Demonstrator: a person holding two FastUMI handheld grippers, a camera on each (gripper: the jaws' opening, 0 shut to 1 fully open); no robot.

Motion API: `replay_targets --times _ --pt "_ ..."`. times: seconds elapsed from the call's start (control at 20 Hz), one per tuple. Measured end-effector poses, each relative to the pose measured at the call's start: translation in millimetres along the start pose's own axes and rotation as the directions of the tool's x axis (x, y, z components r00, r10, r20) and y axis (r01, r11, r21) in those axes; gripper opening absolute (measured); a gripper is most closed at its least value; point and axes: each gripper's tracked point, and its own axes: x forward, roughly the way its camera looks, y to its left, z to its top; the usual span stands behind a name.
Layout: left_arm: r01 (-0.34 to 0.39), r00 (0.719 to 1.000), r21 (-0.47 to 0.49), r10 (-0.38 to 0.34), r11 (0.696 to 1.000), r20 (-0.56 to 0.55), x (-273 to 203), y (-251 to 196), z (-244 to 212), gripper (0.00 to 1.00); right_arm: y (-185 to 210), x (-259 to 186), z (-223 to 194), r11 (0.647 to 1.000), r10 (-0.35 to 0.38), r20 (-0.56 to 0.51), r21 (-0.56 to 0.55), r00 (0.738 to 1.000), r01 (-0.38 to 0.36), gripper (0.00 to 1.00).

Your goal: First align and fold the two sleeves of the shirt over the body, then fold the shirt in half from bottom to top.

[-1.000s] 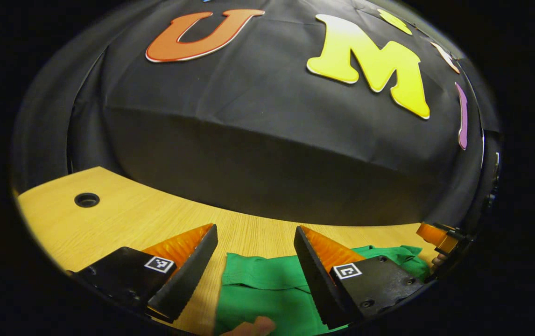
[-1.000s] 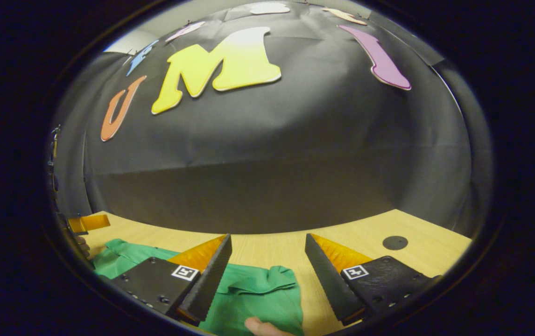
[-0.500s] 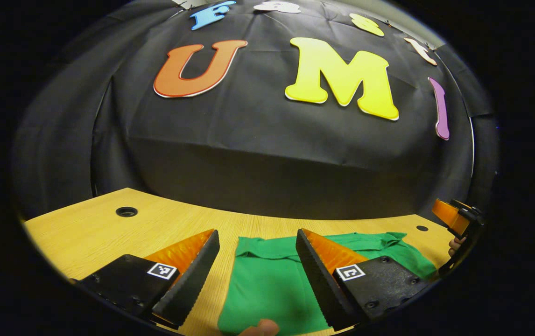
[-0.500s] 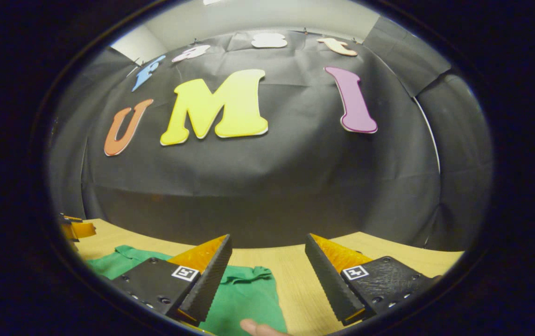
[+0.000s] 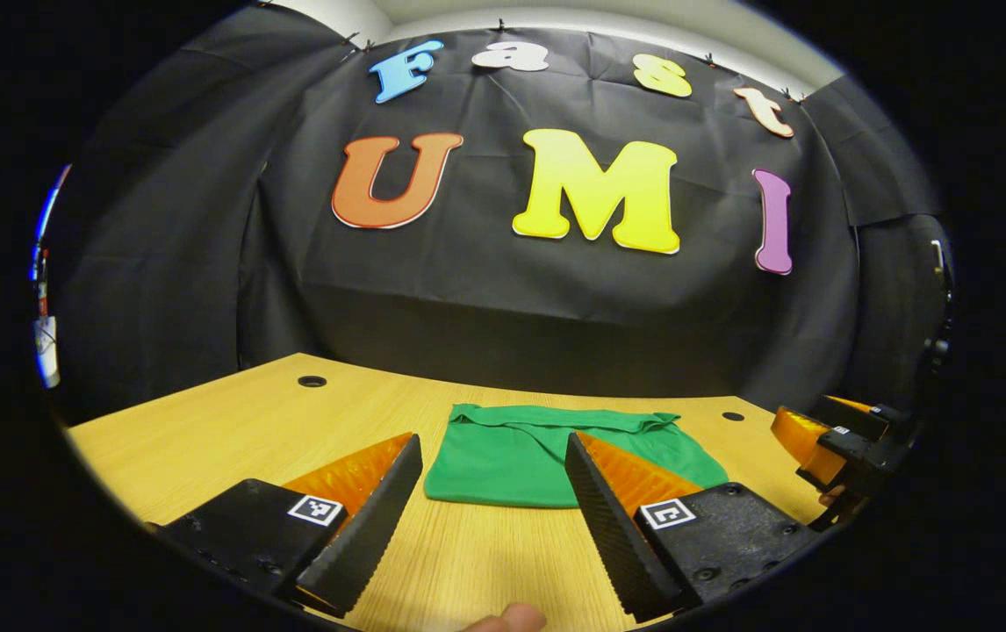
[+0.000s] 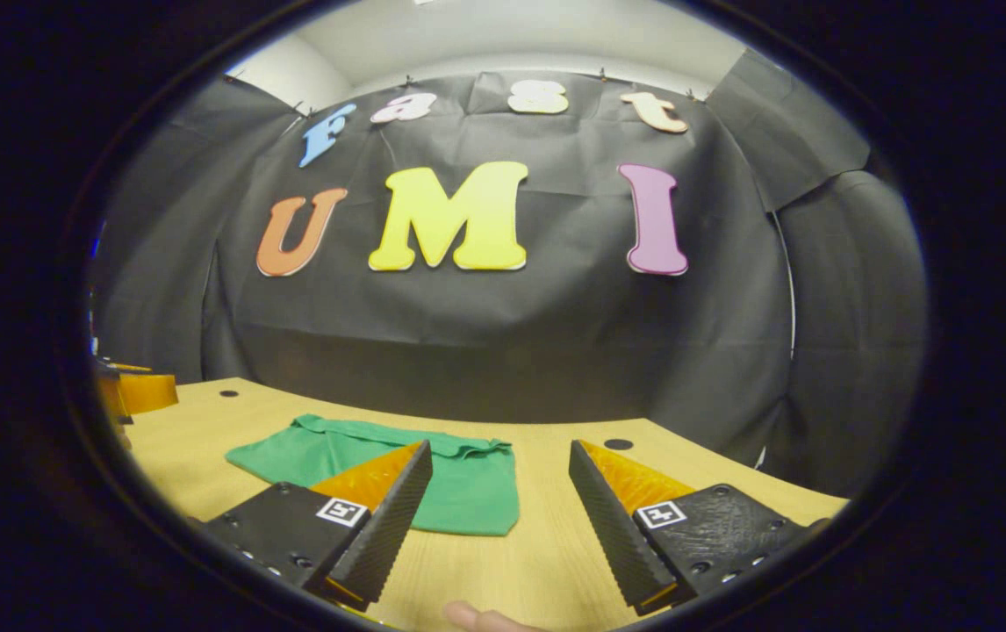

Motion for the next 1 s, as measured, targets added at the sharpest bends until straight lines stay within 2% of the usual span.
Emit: replay_targets --times 0.15,0.25,0.35,0.45,0.55,0.75,1.0 --pt "-0.023 0.999 -0.003 0.023 1.000 0.028 -50 -3 25 1.00 -1 -69 28 1.000 0.017 0.008 -0.022 1.000 -0.017 0.96" --pt "-0.011 0.999 -0.011 0.011 1.000 0.040 -85 -14 41 1.00 -10 -114 49 0.999 -0.006 -0.024 -0.036 1.000 0.005 0.96" --pt "-0.010 0.999 0.011 0.009 1.000 0.052 -123 -23 56 1.00 -17 -156 66 1.000 0.002 -0.080 -0.001 0.997 -0.002 0.95" --pt "0.032 0.998 0.007 -0.032 0.999 0.055 -153 -39 68 0.96 -26 -194 91 0.999 0.014 -0.081 0.049 0.997 -0.010 0.95" --pt "0.081 0.994 0.024 -0.083 0.996 0.074 -179 -54 84 1.00 -45 -226 115 0.999 -0.012 -0.032 0.034 0.999 0.013 0.94" --pt "0.098 0.986 0.094 -0.110 0.991 0.123 -212 -58 100 1.00 -59 -263 133 0.998 -0.067 0.033 -0.014 0.997 0.068 0.95" --pt "0.108 0.990 0.085 -0.115 0.991 0.086 -218 -55 92 1.00 -21 -276 127 0.998 -0.005 0.031 -0.057 1.000 0.006 0.95"
